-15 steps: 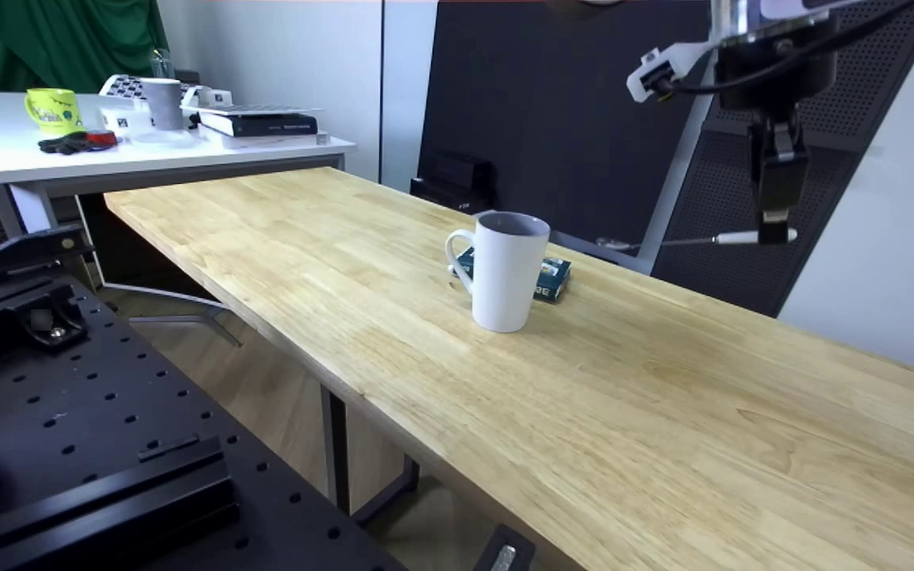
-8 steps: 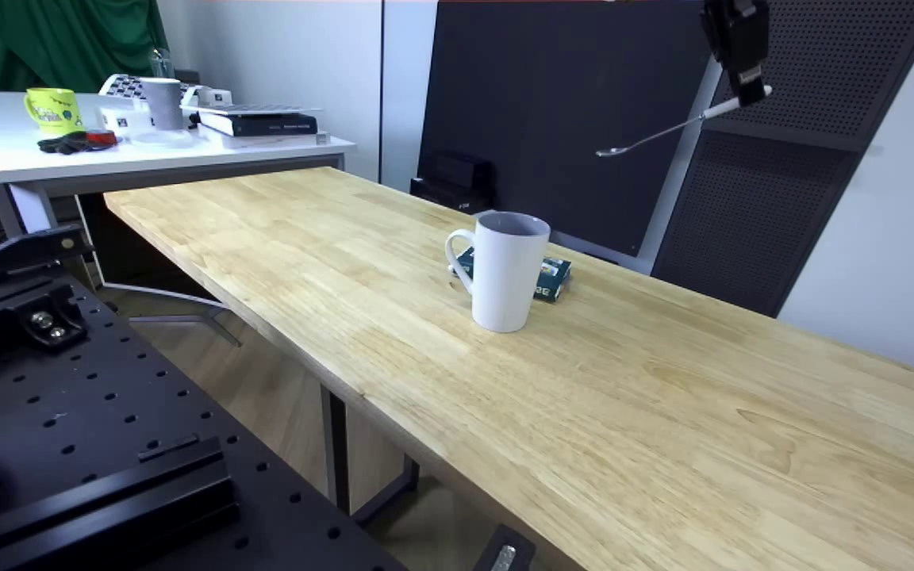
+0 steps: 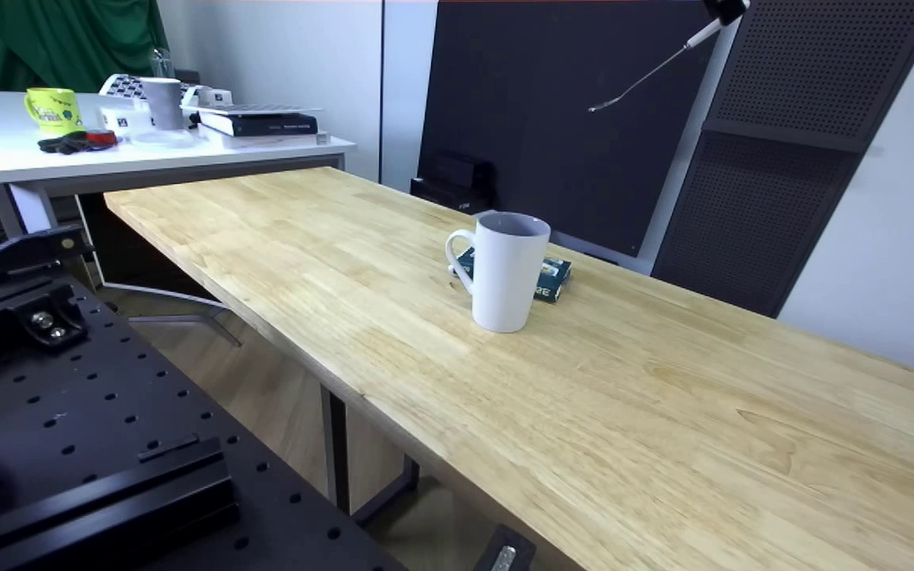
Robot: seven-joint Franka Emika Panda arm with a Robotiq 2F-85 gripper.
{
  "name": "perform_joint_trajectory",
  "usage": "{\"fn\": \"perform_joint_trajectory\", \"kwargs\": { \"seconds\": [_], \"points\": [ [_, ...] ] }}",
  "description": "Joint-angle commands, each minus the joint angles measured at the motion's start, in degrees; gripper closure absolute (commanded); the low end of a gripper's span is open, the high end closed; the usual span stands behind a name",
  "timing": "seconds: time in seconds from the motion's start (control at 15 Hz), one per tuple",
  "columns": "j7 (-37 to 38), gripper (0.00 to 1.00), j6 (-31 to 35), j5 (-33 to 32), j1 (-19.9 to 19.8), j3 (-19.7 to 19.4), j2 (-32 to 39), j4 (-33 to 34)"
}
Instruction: Take the spoon and put it in the cup, pick it and put it on the table, then pick it and put it back in the cup
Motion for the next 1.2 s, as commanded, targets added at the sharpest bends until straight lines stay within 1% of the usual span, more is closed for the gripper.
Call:
{"fn": "perform_joint_trajectory", "kwargs": {
  "seconds": [0.0, 0.2, 0.6, 0.93, 1.13],
  "points": [
    [-0.31, 0.96, 3.46, 1.76, 8.24, -7.58, 6.24, -6.18],
    [-2.83, 0.96, 5.77, 5.11, 12.41, -9.56, 10.02, -10.94],
    [-9.47, 0.96, 9.15, 13.41, 17.69, -8.61, 15.31, -18.02],
    [-14.12, 0.96, 10.55, 18.48, 19.38, -6.47, 17.61, -20.65],
    [-16.26, 0.96, 10.86, 20.47, 19.22, -4.28, 17.96, -21.44]
  ]
}}
